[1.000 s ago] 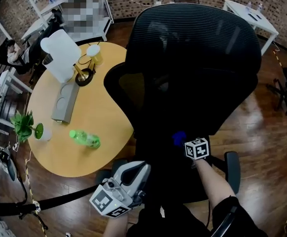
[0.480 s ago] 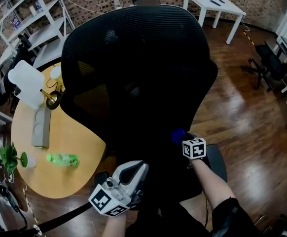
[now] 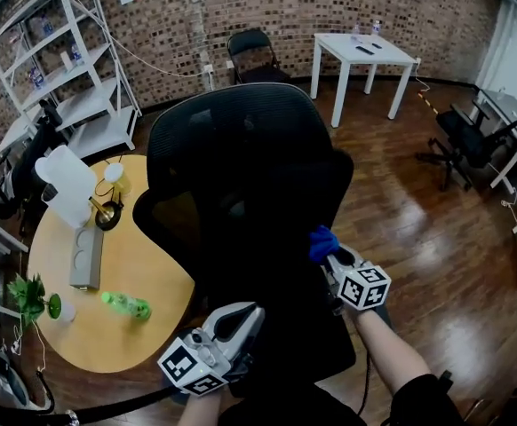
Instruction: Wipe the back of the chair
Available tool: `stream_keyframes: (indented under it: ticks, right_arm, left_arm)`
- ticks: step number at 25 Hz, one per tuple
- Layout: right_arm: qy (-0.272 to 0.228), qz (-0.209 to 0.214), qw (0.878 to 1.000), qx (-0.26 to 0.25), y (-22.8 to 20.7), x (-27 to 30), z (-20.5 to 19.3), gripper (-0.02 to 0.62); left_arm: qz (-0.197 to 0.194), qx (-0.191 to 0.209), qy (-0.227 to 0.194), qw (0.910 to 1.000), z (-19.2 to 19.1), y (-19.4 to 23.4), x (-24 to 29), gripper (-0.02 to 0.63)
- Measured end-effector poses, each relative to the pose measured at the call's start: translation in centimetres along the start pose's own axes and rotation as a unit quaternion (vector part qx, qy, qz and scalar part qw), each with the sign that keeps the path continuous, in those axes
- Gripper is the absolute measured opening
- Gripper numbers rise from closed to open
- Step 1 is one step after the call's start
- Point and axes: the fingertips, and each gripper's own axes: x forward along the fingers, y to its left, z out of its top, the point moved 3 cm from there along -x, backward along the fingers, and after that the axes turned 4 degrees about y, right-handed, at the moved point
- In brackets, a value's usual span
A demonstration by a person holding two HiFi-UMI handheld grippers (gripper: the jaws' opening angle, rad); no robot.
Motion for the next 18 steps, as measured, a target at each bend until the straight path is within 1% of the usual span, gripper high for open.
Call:
stream_keyframes:
  ticks: [1, 3, 5, 7, 10, 12, 15, 18]
  right_arm:
    - [-0.026, 0.047, 0.999, -0.002, 2.8, -1.3, 1.9, 0.054]
    - [-0.069, 0.135, 0.988, -0.013, 8.7, -4.5, 4.9, 0.054]
    - [-0.101, 0.194, 0.975, -0.021, 13.7, -7.8, 7.3, 0.054]
    - [-0.132, 0.235, 0.963, -0.028, 17.7, -10.7, 9.0, 0.054]
    - [-0.167, 0.274, 0.946, -0.048, 22.1, -13.9, 10.5, 0.054]
    - [-0.179, 0.288, 0.939, -0.061, 24.1, -15.4, 11.1, 0.054]
    - [-0.192, 0.300, 0.932, -0.070, 25.9, -16.9, 11.6, 0.054]
    - [-0.196, 0.308, 0.928, -0.072, 26.9, -17.5, 11.7, 0.054]
  left_arm:
    - [-0.003, 0.003, -0.006, 1.0000, 0.7, -0.7, -0.4, -0.003]
    - [-0.009, 0.010, -0.018, 0.9997, 2.0, -2.3, -1.2, -0.003]
    - [-0.013, 0.023, -0.030, 0.9992, 3.3, -3.7, -1.8, -0.003]
    - [-0.018, 0.028, -0.045, 0.9984, 4.5, -4.9, -2.5, -0.003]
    - [-0.031, 0.035, -0.071, 0.9964, 6.3, -6.7, -3.6, -0.003]
    - [-0.031, 0.051, -0.078, 0.9952, 7.0, -7.7, -4.0, -0.003]
    - [-0.030, 0.061, -0.085, 0.9940, 7.5, -8.8, -4.5, -0.003]
    - [-0.027, 0.068, -0.095, 0.9928, 7.8, -9.6, -5.0, -0.003]
